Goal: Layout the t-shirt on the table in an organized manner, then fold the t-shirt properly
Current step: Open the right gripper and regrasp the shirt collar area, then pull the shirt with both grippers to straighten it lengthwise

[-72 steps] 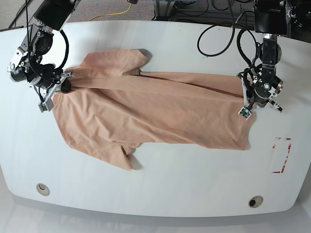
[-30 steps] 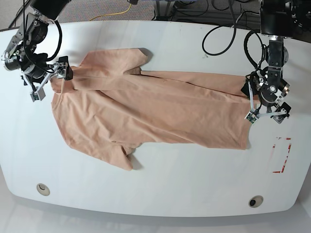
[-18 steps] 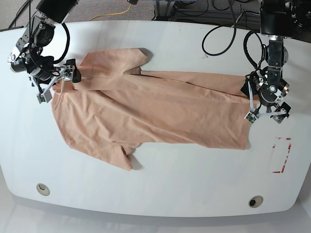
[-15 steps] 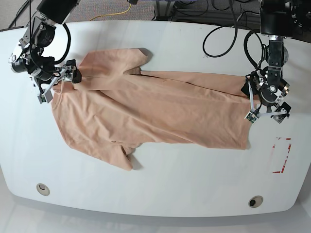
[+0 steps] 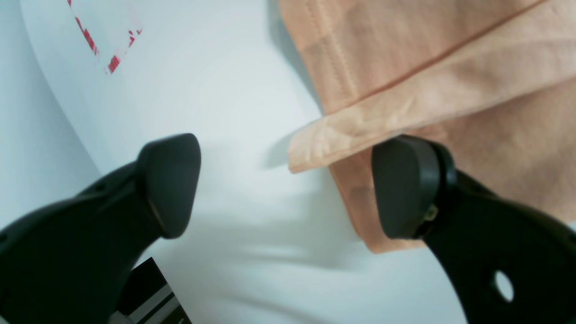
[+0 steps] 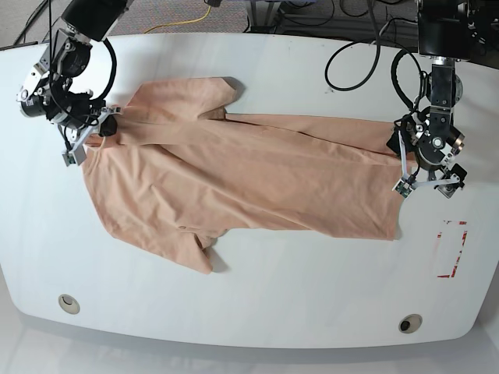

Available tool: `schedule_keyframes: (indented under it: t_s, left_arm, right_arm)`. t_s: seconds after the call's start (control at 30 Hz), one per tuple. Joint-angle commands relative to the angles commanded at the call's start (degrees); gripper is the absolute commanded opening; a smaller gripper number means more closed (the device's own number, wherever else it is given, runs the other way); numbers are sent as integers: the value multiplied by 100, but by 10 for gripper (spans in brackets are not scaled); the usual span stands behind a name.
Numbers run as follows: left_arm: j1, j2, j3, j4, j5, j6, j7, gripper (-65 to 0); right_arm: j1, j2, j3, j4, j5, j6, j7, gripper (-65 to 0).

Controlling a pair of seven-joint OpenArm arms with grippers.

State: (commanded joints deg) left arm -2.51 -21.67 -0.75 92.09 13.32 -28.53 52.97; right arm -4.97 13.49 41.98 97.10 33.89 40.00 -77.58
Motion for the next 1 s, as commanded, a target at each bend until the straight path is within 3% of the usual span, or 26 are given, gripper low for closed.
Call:
schedule_keyframes:
  t_s: [0.47,0.7,1.0]
  left_arm:
    - [0,0,0,-35,0,-18,0,-78]
    - [53,0,9,-35,0,-26,0,-78]
    - [132,0,18,-26,0,-26,-9,-78]
  right_arm:
    - [-747,-62,378,633,0,0,-149,-650]
    - [-607,-202,360,580,-26,0,-53,-647]
    - [-193,-123,352,79,-26,0,-53,-647]
